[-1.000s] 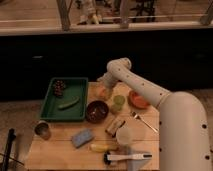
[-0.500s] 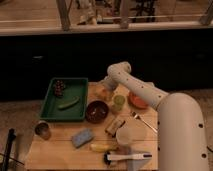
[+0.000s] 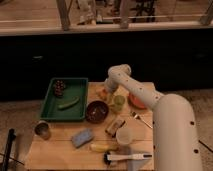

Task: Place apple in paper cup

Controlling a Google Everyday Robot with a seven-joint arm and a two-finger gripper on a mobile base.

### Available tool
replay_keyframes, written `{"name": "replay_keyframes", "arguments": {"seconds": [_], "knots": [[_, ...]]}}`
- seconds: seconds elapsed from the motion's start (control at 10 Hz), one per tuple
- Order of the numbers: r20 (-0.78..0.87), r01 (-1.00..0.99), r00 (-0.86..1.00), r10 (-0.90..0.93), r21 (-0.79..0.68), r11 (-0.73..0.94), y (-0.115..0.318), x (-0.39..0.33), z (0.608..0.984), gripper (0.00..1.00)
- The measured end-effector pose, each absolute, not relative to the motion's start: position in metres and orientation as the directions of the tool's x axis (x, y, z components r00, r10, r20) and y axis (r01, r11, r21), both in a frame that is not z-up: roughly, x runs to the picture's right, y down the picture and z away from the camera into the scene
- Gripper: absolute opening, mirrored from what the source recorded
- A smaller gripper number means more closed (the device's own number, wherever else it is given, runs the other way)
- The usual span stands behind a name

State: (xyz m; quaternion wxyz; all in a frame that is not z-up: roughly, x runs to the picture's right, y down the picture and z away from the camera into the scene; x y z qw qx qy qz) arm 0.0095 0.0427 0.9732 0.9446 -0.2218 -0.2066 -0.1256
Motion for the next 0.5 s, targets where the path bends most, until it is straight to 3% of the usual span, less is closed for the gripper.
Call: {"name": "replay_keyframes", "arguments": {"seconds": [0.5], "knots": [[0.445,0.344,0.88,-0.167,-0.353,0.87,0.033,0.014,0.963,0.12]]}}
